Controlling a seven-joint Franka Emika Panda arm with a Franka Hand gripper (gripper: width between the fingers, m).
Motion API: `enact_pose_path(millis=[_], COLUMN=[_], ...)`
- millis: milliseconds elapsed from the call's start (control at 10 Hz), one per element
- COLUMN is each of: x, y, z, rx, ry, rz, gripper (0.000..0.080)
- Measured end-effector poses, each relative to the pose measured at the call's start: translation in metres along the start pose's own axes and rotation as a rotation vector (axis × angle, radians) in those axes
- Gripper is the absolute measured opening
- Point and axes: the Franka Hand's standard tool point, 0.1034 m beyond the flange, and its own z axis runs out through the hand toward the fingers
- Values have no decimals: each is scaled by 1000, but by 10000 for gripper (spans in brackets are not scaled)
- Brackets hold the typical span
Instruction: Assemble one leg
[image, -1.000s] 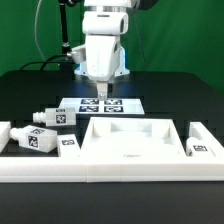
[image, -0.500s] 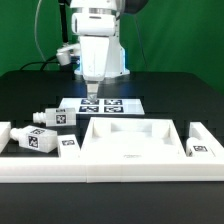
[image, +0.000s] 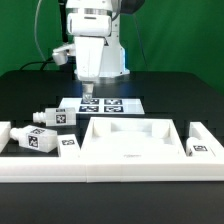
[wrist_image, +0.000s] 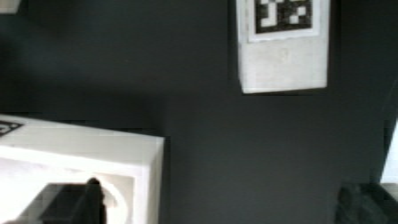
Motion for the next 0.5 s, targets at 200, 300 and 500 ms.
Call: enact_pose_path(millis=[200, 300, 500], x=[3, 5, 3], y=[-2, -2, 4], z=[4, 5, 4], rx=[-8, -7, -11], ry=[-27, -46, -87], rz=[-33, -34, -13], gripper=[648, 648, 648])
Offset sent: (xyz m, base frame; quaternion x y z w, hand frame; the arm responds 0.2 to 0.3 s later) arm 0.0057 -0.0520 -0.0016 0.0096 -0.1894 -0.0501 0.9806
